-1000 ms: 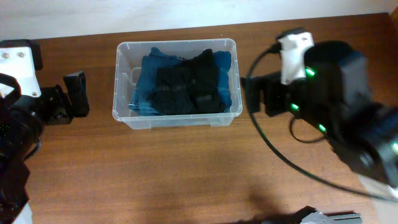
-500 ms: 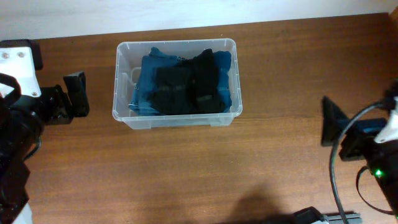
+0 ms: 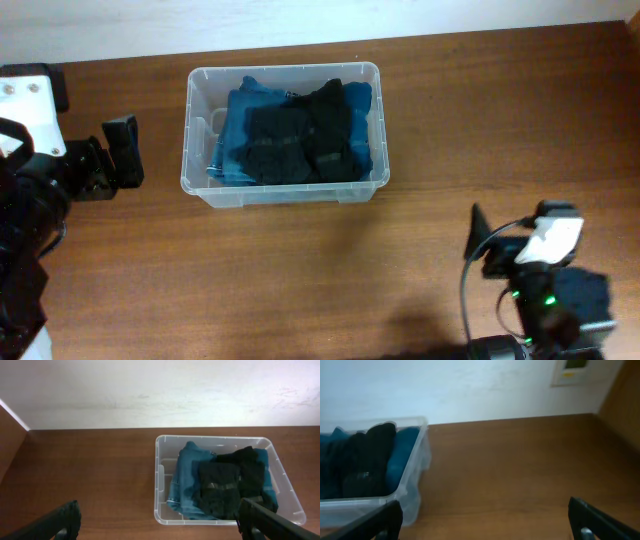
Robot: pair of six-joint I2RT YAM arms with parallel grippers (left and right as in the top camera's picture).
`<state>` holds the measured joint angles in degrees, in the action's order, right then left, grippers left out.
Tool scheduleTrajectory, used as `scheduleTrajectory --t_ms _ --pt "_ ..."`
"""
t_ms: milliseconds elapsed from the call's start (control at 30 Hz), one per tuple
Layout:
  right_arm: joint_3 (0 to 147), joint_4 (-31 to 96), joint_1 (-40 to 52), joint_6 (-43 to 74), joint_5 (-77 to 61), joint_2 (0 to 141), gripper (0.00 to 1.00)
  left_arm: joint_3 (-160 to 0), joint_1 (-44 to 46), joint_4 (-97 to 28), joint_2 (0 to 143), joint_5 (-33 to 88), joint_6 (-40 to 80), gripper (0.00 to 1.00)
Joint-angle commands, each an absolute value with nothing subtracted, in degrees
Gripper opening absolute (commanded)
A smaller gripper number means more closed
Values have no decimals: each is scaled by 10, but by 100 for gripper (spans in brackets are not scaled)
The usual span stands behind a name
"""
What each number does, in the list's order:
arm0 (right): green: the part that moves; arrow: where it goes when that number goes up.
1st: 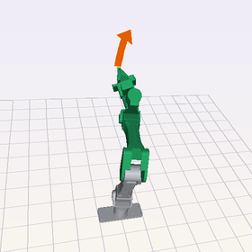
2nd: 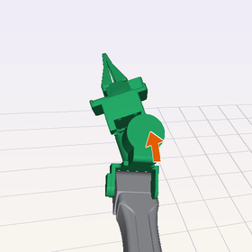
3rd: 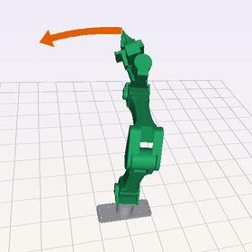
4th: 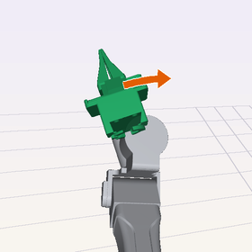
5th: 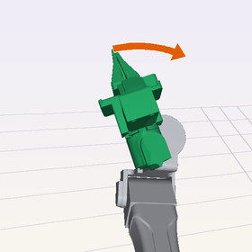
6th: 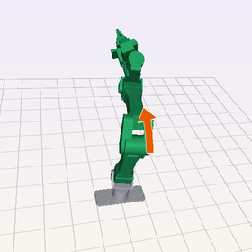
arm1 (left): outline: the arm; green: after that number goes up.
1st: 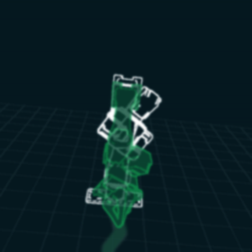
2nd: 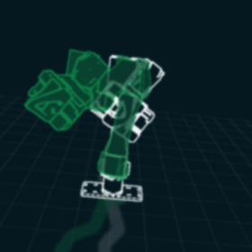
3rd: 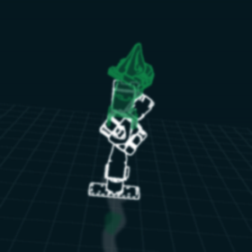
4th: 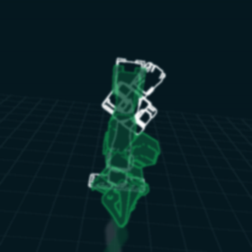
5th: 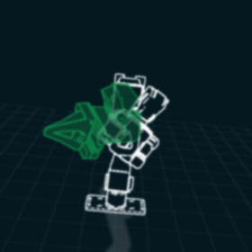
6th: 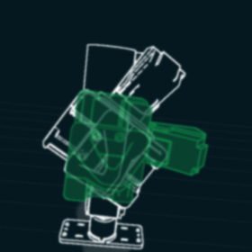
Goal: Pack container
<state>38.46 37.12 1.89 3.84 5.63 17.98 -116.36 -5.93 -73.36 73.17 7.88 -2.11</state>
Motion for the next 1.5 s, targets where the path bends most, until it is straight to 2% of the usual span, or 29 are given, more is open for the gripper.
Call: scheduleTrajectory --t_ms 0,433,1300,1467 --pt "280 346 15 34 2 98 98 -1165 -62 -734 727 75 -22 99" --pt "89 336 15 34 -29 2 98 -1165 -62 -734 727 75 -22 99" --pt "87 327 15 34 -28 2 98 -1165 -61 -735 727 72 -24 99" --pt "87 327 15 34 -28 2 98 -1163 -58 -806 727 49 -31 99"
